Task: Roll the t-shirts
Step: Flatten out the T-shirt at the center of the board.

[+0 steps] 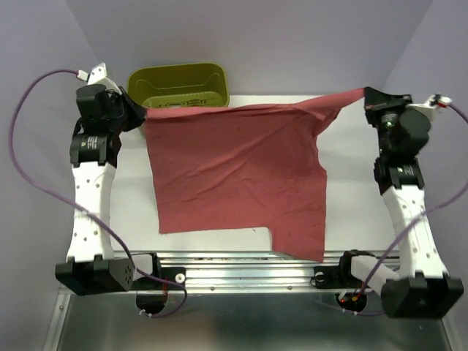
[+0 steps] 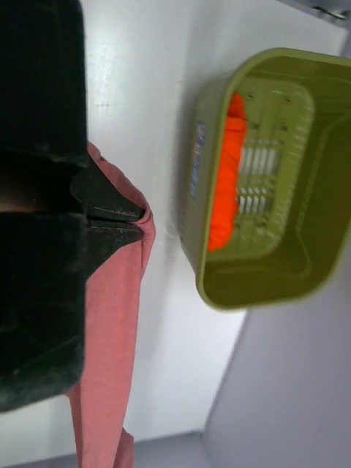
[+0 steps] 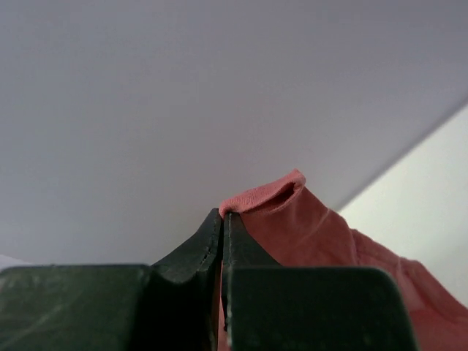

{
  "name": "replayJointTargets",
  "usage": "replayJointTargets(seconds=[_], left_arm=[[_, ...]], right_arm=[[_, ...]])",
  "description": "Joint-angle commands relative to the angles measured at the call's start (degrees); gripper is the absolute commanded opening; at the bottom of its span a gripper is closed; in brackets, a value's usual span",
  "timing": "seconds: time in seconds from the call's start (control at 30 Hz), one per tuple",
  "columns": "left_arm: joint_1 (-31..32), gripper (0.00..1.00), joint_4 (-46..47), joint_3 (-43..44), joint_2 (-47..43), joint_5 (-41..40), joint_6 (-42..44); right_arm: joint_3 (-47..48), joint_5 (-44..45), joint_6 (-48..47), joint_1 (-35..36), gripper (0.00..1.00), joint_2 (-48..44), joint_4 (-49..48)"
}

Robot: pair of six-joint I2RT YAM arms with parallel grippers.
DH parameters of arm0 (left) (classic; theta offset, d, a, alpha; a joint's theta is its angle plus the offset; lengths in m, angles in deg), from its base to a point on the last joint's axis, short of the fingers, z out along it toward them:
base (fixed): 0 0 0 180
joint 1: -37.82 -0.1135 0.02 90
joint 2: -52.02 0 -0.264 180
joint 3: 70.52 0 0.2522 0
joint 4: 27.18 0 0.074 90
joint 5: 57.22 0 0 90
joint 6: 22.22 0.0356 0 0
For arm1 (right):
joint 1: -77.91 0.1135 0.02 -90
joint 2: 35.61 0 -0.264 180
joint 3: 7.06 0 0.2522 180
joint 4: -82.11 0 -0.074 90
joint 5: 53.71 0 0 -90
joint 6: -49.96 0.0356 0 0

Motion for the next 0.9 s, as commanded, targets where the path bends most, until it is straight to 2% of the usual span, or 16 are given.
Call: replayJointTargets(seconds=[0.0,0.07,0.2,0.4,0.57,0.73,0.87], left_arm=[[-0.5,0.00,-0.4,7.1,-7.4,5.1,2.2],[-0.5,0.00,-0.4,9.4,-9.7,7.0,1.8],[-0.4,0.00,-1.3,19.4,-11.5,9.5,1.4],[-0.5,0.00,0.0,31.8,-14.2,8.2,-0.4],[-0.4,0.00,0.5,38.7,-15.4,5.1,-1.0],[-0.5,0.00,2.4,37.7,-13.9,4.7,-1.8],[-0.5,0.00,6.3,29.5,-12.5,6.1,-3.1]], right_arm=[[4.2,14.5,-4.2,-0.9,0.01,-12.3,7.6],[7.6,18.3,-6.7,-0.9,0.01,-17.8,11.6],[15.3,22.3,-11.5,-0.9,0.01,-24.2,15.1],[30.5,24.5,-20.0,-0.9,0.01,-27.9,17.5],[38.6,25.0,-25.7,-0.9,0.01,-28.0,19.1],[40.3,26.1,-28.5,-0.9,0.01,-27.7,22.1],[38.9,28.9,-30.0,-0.9,0.01,-26.7,29.8]])
